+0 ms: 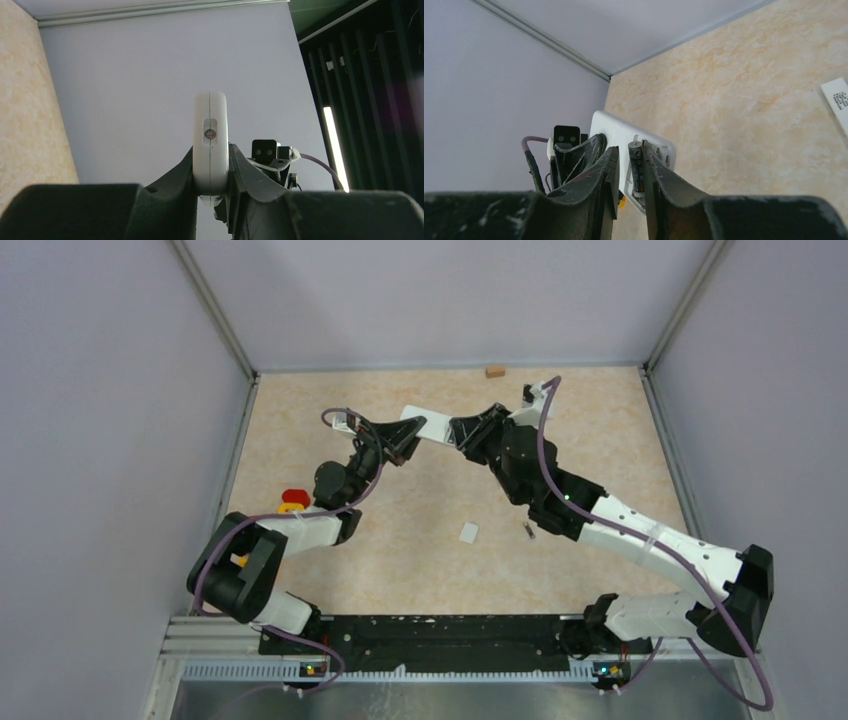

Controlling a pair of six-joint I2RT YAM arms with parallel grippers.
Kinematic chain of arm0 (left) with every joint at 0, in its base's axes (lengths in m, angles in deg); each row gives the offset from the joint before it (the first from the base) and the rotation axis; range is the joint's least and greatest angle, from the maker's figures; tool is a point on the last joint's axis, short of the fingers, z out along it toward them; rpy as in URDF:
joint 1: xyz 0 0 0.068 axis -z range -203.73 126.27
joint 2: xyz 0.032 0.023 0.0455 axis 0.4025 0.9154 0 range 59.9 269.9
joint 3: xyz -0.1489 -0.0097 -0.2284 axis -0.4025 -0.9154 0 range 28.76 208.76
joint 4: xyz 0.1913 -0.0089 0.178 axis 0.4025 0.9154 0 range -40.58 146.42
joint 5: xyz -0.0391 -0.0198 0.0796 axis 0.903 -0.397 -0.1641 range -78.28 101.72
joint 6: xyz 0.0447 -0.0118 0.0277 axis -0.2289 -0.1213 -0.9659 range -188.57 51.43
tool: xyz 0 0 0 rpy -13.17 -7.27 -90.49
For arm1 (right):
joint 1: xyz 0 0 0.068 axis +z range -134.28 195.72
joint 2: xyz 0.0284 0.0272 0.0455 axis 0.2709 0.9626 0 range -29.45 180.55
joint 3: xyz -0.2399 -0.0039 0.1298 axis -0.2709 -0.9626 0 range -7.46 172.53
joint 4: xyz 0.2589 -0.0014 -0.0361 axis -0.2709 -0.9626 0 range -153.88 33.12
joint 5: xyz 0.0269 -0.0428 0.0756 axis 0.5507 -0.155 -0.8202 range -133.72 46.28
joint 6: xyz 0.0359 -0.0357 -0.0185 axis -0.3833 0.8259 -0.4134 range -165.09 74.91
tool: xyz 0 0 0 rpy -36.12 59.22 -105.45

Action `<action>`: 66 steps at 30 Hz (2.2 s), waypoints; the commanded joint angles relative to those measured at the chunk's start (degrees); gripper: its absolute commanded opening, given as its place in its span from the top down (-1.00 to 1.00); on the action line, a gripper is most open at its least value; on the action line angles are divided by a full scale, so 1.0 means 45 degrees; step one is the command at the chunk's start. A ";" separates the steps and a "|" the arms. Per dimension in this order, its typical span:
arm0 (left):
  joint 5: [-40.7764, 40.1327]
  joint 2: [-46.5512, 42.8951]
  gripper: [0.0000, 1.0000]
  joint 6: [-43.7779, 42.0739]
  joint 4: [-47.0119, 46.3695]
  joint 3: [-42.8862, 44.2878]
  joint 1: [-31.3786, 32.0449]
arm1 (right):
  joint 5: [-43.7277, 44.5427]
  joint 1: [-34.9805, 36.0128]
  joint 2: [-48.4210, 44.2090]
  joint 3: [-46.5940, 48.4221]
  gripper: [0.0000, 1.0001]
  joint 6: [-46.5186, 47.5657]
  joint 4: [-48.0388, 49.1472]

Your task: Load the batteries into the remote control

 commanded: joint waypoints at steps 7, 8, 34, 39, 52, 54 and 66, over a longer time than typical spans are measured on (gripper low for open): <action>-0.0607 -0.0216 1.00 0.0859 -0.2494 0.0020 0.0029 | 0.0781 0.0086 0.0359 0.0645 0.42 0.0122 -0.2072; -0.0629 -0.0216 1.00 0.0861 -0.2495 0.0006 0.0033 | 0.0852 0.0086 0.0367 0.0678 0.40 0.0135 -0.2137; -0.0867 0.0309 1.00 0.0135 -0.3086 -0.0248 -0.0106 | -0.0400 0.0089 -0.0834 0.2159 -0.87 -0.0289 -0.4034; -0.0781 0.0609 1.00 0.0009 -0.3414 -0.0288 -0.0317 | -0.1637 -0.0113 -0.1485 0.1740 -0.89 -0.1741 -0.3759; -0.0479 0.0663 1.00 -0.0549 -0.3467 -0.0085 -0.0484 | -0.5845 -0.1578 -0.1062 -0.0593 -0.75 -0.7951 0.0275; -0.0405 0.0663 1.00 -0.0588 -0.3433 -0.0037 -0.0493 | -0.5502 -0.1589 -0.1085 -0.1002 -0.75 -0.8605 0.0749; -0.0330 0.0597 1.00 -0.0551 -0.3569 -0.0200 -0.0496 | -0.5128 -0.2005 -0.0561 -0.2352 -0.66 -1.1031 0.2937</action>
